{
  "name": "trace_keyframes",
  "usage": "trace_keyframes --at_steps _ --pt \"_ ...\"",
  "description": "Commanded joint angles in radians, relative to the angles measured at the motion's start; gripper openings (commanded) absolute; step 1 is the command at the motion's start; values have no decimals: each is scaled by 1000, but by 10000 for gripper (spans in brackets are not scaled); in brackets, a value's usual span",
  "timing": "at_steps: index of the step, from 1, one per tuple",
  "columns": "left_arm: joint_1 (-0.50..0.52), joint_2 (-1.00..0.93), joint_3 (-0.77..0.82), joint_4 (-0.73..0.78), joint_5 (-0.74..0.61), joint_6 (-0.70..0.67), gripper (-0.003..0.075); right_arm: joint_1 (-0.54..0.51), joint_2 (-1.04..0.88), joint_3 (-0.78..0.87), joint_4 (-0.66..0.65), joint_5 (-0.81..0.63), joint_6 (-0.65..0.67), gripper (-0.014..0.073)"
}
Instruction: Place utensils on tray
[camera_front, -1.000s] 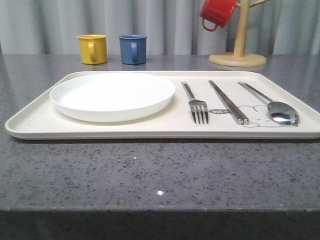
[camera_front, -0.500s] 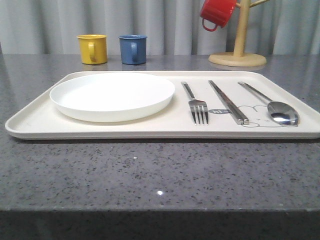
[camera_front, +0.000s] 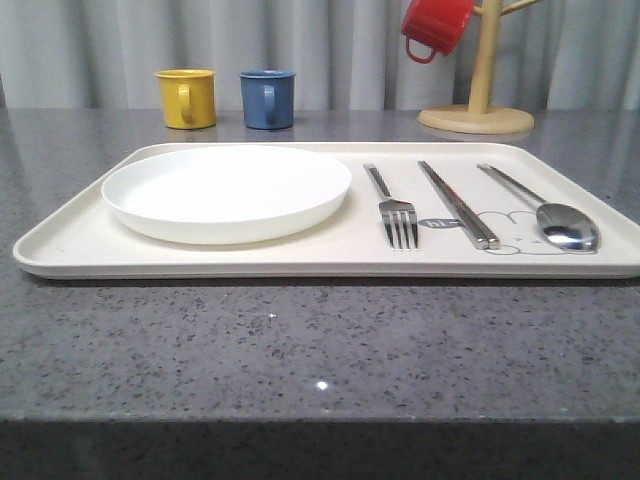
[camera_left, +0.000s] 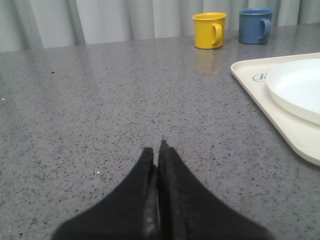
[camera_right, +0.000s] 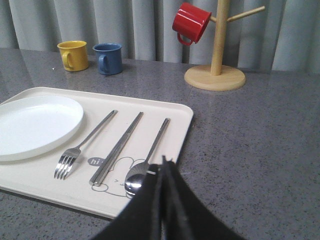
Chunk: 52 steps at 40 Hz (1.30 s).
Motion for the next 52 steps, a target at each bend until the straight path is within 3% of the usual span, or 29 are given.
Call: trace_keyframes --at_steps 1,3,46,52 --pt "1 -22 41 -13 -215 -5 -18 -4 11 -25 -14 -77 -11 -68" --pt "1 -22 78 -20 -265 -5 -18 -4 11 -25 -14 -77 -11 -68" --pt "1 -22 75 -20 -236 -5 -18 -4 11 -25 -26 -77 -11 -68" --pt "1 -22 75 -20 -236 -5 -18 -31 10 38 -26 -146 -34 -68"
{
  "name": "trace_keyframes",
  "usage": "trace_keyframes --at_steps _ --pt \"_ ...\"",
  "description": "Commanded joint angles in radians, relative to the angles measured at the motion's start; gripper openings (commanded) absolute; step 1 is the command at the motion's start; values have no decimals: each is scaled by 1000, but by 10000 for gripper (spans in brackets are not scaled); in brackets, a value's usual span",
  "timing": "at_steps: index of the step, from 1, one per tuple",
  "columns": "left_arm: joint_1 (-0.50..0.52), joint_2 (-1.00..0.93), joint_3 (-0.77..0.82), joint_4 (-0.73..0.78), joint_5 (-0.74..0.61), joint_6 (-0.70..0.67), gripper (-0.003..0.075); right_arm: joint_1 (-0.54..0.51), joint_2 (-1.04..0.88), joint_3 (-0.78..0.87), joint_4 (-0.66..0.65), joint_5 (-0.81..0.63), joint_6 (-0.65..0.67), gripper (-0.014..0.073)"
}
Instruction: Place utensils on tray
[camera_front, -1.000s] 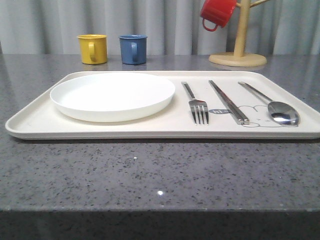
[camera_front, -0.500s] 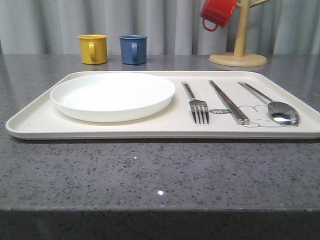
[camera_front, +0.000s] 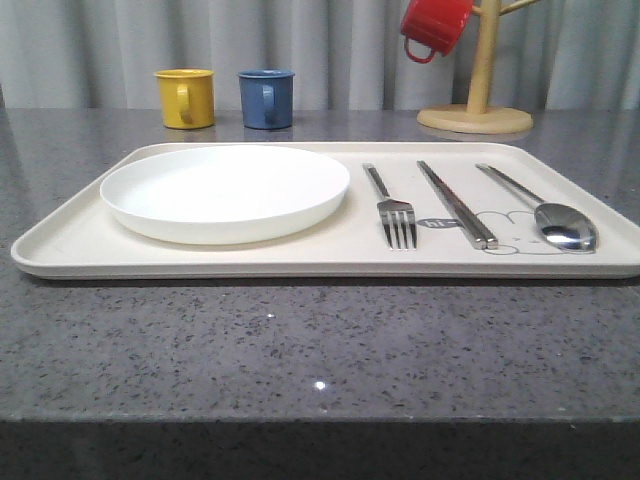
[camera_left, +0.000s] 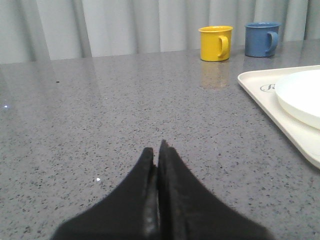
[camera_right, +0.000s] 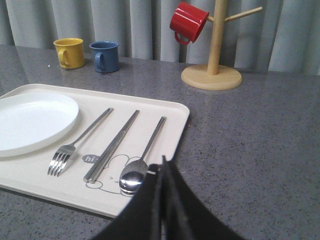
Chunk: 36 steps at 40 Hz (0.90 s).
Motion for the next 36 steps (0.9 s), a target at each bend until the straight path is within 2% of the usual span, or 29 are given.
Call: trace_keyframes --at_steps 1,7,16,36 --pt "1 -22 -3 -12 -82 -5 -18 -37 9 25 3 -142 -40 -68" --pt "1 -22 -3 -12 -82 -5 -18 -141 -26 158 94 -254 -81 -68" --pt "1 -22 -3 -12 -82 -5 -18 -247 -129 301 167 -256 -81 -68" --pt "1 -22 -3 -12 -82 -5 -18 -254 -147 330 172 -202 -81 -68"
